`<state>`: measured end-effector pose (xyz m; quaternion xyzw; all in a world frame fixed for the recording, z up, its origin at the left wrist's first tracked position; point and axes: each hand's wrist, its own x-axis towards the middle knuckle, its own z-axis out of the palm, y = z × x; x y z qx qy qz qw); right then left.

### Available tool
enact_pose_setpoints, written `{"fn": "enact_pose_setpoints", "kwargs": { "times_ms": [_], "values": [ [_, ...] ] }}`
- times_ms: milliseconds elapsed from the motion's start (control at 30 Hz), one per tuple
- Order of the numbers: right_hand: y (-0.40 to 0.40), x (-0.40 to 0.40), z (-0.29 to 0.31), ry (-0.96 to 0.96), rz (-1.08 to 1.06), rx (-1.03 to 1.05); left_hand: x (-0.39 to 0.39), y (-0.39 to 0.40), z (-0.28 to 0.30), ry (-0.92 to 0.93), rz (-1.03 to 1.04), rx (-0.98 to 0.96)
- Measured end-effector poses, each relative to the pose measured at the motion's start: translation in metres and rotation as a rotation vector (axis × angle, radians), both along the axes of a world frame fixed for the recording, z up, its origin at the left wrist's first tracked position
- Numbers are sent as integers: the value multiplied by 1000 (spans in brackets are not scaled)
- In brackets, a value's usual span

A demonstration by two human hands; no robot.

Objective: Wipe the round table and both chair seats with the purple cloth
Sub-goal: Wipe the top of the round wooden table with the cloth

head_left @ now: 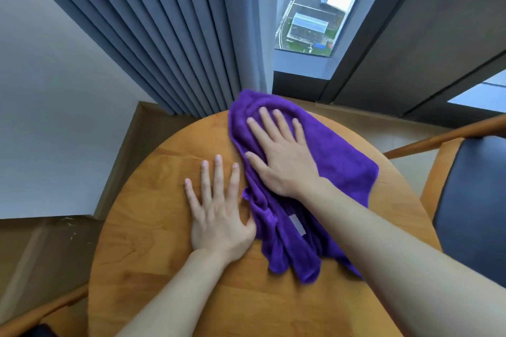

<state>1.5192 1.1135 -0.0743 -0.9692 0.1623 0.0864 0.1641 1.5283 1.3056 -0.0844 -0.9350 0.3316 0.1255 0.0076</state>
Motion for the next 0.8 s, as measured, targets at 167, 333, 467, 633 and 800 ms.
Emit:
{"fn": "enact_pose_setpoints", "kwargs": {
  "times_ms": [167,333,467,633,800],
  "values": [
    [11,-69,4,-30,173,65,0,-2,4,21,21,-50],
    [-21,-89,-3,29,-50,-33,-2,-1,-1,-3,26,-74],
    [-16,-31,-6,38,-116,-37,0,-1,-2,-5,8,-33],
    [11,-30,2,0,106,-11,0,0,-1,-5,7,-20],
    [1,-118,-1,-27,126,38,-2,-3,-3,-13,52,-109]
  ]
}}
